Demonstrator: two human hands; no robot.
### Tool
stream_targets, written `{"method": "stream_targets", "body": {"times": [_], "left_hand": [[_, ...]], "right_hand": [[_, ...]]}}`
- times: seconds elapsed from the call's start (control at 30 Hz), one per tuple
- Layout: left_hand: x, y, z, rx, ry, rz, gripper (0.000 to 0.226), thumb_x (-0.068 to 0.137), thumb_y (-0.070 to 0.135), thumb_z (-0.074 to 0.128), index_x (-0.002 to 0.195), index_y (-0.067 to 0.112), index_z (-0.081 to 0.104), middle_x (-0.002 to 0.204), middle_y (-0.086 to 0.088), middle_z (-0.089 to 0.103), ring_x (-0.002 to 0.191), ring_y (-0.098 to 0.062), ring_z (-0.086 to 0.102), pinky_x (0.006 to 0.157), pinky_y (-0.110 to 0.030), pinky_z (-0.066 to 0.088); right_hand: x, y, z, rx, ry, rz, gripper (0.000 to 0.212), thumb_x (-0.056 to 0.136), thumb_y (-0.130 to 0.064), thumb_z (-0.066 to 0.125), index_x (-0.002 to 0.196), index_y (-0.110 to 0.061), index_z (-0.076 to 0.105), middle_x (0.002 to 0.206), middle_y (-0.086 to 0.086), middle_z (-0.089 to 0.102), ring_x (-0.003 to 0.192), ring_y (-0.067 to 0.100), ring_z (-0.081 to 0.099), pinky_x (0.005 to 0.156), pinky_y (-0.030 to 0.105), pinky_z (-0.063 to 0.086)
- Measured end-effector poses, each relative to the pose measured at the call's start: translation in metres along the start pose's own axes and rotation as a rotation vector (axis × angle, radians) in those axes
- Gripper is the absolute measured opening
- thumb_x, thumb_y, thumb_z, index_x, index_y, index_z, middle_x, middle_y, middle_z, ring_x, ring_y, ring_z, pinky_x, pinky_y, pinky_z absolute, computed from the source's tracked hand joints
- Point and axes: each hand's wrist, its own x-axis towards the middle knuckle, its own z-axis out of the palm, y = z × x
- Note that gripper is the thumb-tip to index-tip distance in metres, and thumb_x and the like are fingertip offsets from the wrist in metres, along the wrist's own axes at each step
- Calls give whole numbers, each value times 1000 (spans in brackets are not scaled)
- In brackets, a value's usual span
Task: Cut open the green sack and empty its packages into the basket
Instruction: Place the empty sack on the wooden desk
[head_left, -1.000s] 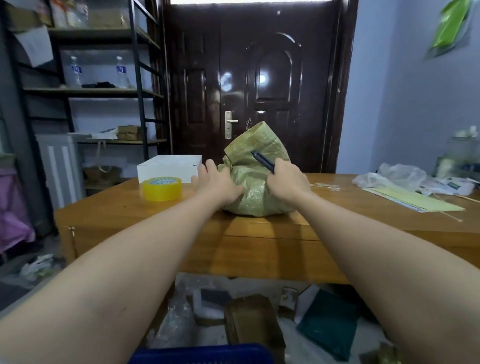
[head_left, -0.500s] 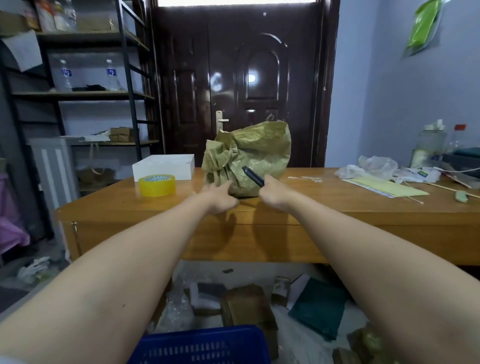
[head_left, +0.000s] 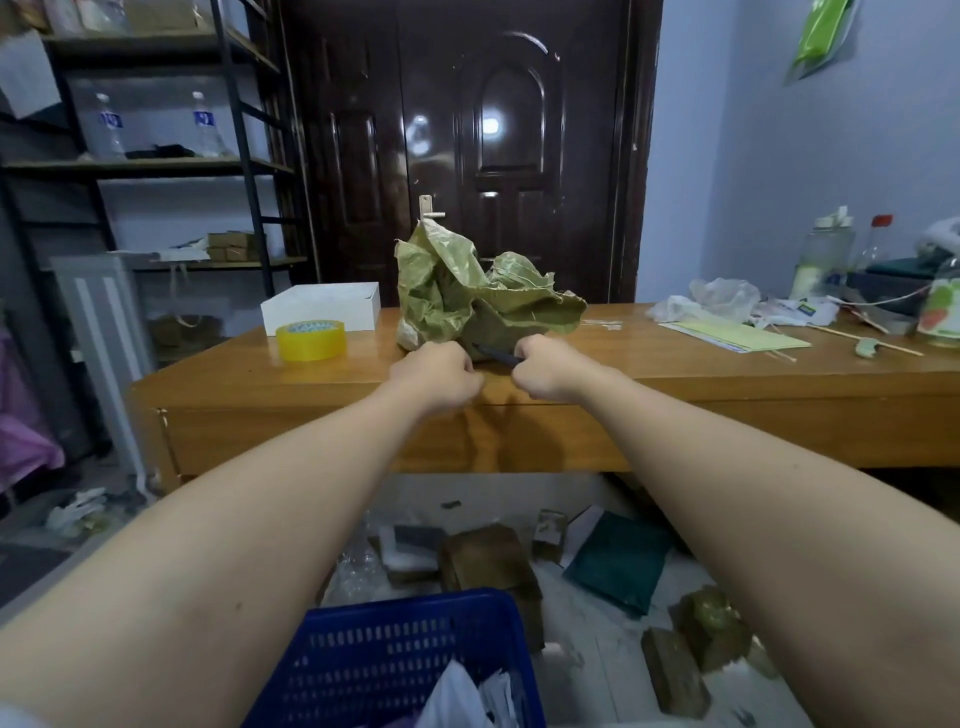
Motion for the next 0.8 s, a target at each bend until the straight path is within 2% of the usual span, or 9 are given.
{"method": "stream_targets", "body": {"times": [0.1,0.17,0.23,0.37,0.43,0.5,0.6,0.67,0.8], "left_hand": [[-13,3,-1,36,52,17,25,85,40,47,71,24,60,86,-1,65,90,-27,65,70,-29,49],[-23,7,-2,49,78,27,18,86,41,47,82,30,61,92,-1,63,94,-28,63,71,-29,47],[-32,11,-2,42,91,33,21,87,42,47,94,31,64,100,-2,65,96,-29,62,72,-30,47],[-47,20,4,2,111,35,29,87,43,49,110,31,62,112,-1,65,103,-29,61,75,-30,45],[-55,25,10,5,96,48,33,87,46,50,115,30,58,111,-1,63,104,-30,61,75,-32,46],[-62,28,17,-8,63,71,34,88,47,51,116,29,54,104,-1,62,99,-30,62,73,-33,48],[-72,33,35,-86,-32,195,26,90,46,52,111,32,53,95,1,64,88,-27,64,73,-35,53],[-82,35,53,-107,-103,284,22,95,44,49,114,34,53,93,3,61,85,-23,61,69,-34,50],[-101,40,101,-116,-211,386,21,102,38,40,110,26,56,92,3,59,82,-19,55,65,-34,43]], "right_hand": [[-16,1,-2,-19,34,2,27,81,-14,40,104,-13,55,104,11,58,97,34,59,75,38,48],[-27,3,-4,-32,56,-6,29,81,-14,40,105,-12,55,112,12,59,98,34,58,82,41,52],[-37,5,-4,-41,65,-6,31,82,-14,42,110,-12,56,120,12,57,99,33,58,86,43,53],[-53,12,1,-42,71,-8,19,84,-14,45,102,-17,53,106,9,59,95,30,59,78,39,51],[-62,17,5,-38,74,-5,16,85,-13,47,98,-18,55,99,8,60,91,30,60,76,40,52],[-70,23,7,-52,65,-6,18,85,-12,47,97,-20,58,94,7,60,88,30,61,73,39,52],[-84,39,13,-75,26,-13,17,87,-14,50,95,-26,59,88,3,60,83,27,60,65,34,50],[-96,55,22,-66,-3,-8,14,88,-15,53,92,-28,58,82,-1,57,77,23,58,58,29,44],[-119,91,49,-2,-97,96,9,86,-22,58,78,-22,60,80,2,58,76,22,55,57,28,42]]}}
